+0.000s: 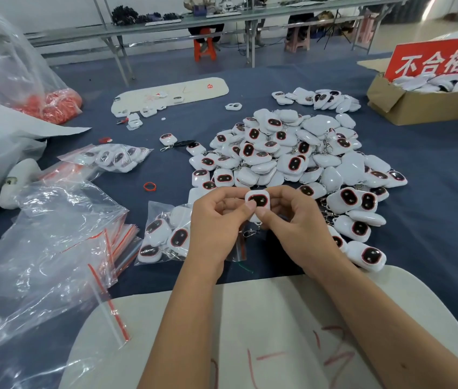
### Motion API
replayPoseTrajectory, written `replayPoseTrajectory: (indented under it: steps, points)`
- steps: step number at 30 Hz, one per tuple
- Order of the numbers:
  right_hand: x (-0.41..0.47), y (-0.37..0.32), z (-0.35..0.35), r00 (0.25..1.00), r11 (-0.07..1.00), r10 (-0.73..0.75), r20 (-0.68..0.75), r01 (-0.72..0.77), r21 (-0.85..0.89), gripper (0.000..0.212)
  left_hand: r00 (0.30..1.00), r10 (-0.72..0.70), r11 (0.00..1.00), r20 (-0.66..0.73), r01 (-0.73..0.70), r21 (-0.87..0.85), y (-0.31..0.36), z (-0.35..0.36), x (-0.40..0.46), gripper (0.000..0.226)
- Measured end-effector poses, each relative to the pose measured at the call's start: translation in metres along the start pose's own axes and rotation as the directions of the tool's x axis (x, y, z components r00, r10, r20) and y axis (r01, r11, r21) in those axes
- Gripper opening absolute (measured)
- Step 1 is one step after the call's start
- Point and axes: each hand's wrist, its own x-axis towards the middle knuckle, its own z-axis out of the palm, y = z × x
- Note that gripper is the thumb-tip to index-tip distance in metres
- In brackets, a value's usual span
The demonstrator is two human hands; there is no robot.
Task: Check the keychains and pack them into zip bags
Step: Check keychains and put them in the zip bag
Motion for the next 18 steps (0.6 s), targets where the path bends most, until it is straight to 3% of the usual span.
replayPoseTrajectory:
  steps: [4, 9, 13, 15, 18]
  points:
    - [-0.001, 0.0007, 0.0002, 0.996, 0.998, -0.058, -0.064, 0.056, -0.029, 0.021, 1.0, 0.012, 1.0, -0.01, -0.012, -0.017, 0.0027, 0.0034, -0.002, 0.016]
    - [-0.0004, -0.0001, 0.0022, 0.996, 0.996, -0.081, -0.037, 0.079, -0.05, 0.03, 0.998, 0.028, 0.999, -0.053, -0.03, -0.033, 0.004, 0.0032, -0.0036, 0.016]
    - [0.0017, 0.0011, 0.0003, 0.998, 0.999, -0.031, -0.053, 0.03, -0.013, 0.028, 0.996, 0.055, 0.998, -0.063, -0.053, 0.026, 0.0054, 0.0051, -0.0045, 0.011]
    - [0.0007, 0.0008, 0.0009, 0.998, 1.0, -0.002, -0.055, 0.003, 0.014, 0.028, 0.992, 0.063, 0.997, -0.11, -0.056, 0.059, 0.0055, 0.006, -0.0037, 0.001]
    - [0.0017, 0.0021, 0.0011, 0.996, 0.999, 0.03, -0.079, -0.029, 0.018, 0.026, 0.965, 0.123, 0.98, -0.231, -0.082, 0.179, 0.0049, 0.0062, -0.003, 0.012]
